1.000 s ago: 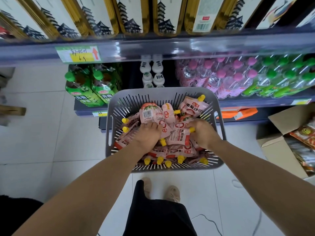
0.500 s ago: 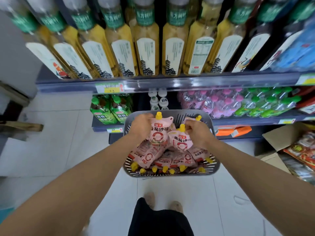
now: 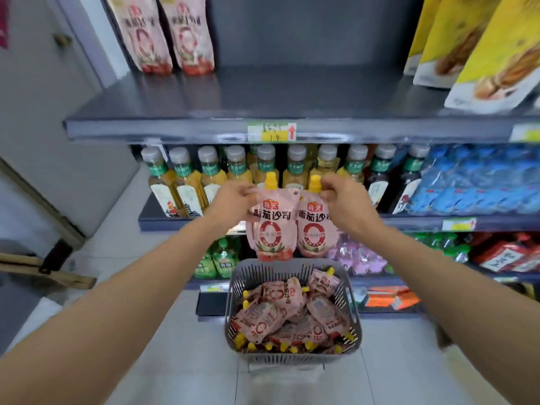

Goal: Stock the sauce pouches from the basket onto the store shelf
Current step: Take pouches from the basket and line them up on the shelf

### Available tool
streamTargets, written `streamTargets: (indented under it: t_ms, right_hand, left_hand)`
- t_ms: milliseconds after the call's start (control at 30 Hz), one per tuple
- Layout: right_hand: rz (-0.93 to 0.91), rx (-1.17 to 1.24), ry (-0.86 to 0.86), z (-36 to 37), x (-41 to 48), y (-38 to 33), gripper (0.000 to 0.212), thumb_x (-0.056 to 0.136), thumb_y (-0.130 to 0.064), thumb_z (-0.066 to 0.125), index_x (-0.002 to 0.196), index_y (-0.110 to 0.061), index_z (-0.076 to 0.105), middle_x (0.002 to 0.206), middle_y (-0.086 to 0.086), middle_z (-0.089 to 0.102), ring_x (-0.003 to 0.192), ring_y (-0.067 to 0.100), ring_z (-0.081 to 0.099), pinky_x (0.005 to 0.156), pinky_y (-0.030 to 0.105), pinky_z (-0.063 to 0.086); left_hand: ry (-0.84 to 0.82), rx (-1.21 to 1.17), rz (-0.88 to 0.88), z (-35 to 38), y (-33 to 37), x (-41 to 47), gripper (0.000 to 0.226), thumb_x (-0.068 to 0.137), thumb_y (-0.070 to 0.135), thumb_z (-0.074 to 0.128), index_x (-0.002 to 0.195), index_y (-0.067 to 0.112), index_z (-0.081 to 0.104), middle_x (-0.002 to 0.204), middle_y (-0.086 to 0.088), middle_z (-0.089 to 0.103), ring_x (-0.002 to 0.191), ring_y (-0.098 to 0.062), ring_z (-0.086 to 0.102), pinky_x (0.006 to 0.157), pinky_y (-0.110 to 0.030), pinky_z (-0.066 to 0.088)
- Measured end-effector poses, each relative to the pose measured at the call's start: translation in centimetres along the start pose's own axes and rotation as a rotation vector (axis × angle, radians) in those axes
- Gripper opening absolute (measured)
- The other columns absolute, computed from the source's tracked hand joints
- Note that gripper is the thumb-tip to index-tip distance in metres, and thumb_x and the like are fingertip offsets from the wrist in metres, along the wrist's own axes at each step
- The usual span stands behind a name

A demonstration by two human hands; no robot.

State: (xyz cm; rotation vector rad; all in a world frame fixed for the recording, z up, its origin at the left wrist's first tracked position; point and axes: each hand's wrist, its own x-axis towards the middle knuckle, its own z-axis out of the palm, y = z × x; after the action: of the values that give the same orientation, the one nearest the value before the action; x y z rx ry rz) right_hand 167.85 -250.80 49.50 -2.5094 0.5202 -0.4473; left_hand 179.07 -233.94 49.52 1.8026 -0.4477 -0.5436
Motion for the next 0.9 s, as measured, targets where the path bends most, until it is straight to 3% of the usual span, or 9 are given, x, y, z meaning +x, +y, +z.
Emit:
streamTargets:
  t_ms: [67,200,333,567,767,900]
  right_hand:
    - [-0.058,0.041,0.092,-2.8,0.8,-2.4,0.011,0.092,-0.007,0.046,0.092,-0.004,0.058,0.082,0.013,0.059,0.079,0.029,0.052,0.066,0.035,0.038]
    - [-0.166,0.107,0.267,-7.2,2.7,-6.5,0.012,0.093,-0.008,0.048,0.089,-0.007,0.058,0.083,0.009,0.060,0.080,0.027,0.051,0.066,0.034,0.038]
    - [-0.241,0.200,0.362,-10.5,4.6,-10.4,0.013,0.092,-0.006,0.048,0.085,-0.011,0.058,0.084,0.004,0.060,0.080,0.024,0.054,0.070,0.035,0.044]
    - [-0.303,0.246,0.400,-12.0,9.1,-16.1,0.017,0.092,-0.004,0.044,0.091,-0.010,0.060,0.086,0.000,0.058,0.084,0.022,0.057,0.078,0.044,0.053]
    - [-0.277,0.243,0.385,-9.7,14.5,-18.5,0.017,0.093,-0.005,0.045,0.096,-0.011,0.061,0.094,0.002,0.061,0.092,0.027,0.062,0.081,0.048,0.055]
    - [-0.288,0.219,0.343,-7.4,18.3,-20.2,0.016,0.093,-0.006,0.045,0.088,-0.014,0.057,0.090,0.003,0.060,0.087,0.026,0.060,0.076,0.041,0.053]
  left_hand:
    - [0.046,-0.003,0.092,-1.2,3.2,-0.5,0.018,0.090,0.005,0.057,0.074,0.013,0.055,0.083,-0.003,0.060,0.074,-0.018,0.060,0.056,-0.022,0.059]
    - [0.179,-0.083,0.232,-3.8,8.9,-1.5,0.019,0.089,0.004,0.058,0.073,0.013,0.053,0.079,-0.005,0.060,0.074,-0.017,0.062,0.052,-0.022,0.058]
    - [0.322,-0.095,0.339,-6.5,13.4,-2.1,0.006,0.090,0.007,0.057,0.086,0.011,0.055,0.090,-0.005,0.063,0.081,-0.016,0.063,0.058,-0.021,0.059]
    - [0.475,-0.051,0.440,-11.6,17.2,-0.1,0.019,0.089,0.007,0.056,0.073,0.016,0.052,0.090,-0.007,0.064,0.084,-0.020,0.064,0.070,-0.030,0.057]
    - [0.531,-0.082,0.450,-16.4,17.7,4.1,0.023,0.089,0.004,0.055,0.071,0.017,0.053,0.086,-0.008,0.062,0.077,-0.019,0.061,0.064,-0.028,0.055]
    - [0.536,-0.102,0.440,-19.6,17.2,7.8,0.025,0.089,0.002,0.054,0.071,0.018,0.052,0.076,-0.001,0.059,0.069,-0.013,0.058,0.058,-0.025,0.053]
